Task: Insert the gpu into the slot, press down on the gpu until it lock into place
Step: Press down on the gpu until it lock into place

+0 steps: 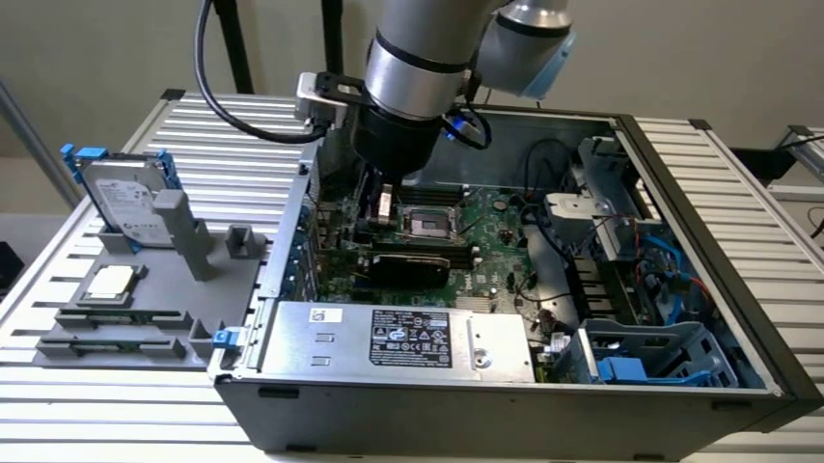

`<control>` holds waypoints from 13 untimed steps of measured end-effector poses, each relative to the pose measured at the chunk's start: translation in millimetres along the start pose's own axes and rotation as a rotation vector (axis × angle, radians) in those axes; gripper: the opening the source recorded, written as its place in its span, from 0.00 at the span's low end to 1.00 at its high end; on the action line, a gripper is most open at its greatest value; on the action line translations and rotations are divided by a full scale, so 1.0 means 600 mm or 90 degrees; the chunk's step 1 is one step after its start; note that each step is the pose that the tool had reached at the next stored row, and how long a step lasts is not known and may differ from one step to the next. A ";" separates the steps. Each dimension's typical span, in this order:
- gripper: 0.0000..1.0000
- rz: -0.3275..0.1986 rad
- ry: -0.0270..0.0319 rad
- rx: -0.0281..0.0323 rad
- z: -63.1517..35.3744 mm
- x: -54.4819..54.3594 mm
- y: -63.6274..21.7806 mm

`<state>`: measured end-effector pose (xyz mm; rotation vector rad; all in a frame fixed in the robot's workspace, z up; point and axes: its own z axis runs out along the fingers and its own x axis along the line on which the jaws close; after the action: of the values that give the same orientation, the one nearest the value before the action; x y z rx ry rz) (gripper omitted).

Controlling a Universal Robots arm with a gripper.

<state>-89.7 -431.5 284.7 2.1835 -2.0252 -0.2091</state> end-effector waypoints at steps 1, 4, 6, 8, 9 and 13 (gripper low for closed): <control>0.11 0.000 0.0010 0.0114 0.000 0.000 0.000; 0.11 0.000 0.0040 0.0467 0.000 0.000 0.000; 0.11 0.000 0.0059 0.0689 0.000 0.000 0.000; 0.11 0.000 0.0078 0.0927 0.000 0.000 -0.001; 0.11 0.000 0.0086 0.1038 0.000 0.000 -0.002; 0.11 0.000 0.0086 0.1145 -0.001 0.000 -0.004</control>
<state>-87.4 -431.6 284.9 2.2806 -2.1116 -0.0121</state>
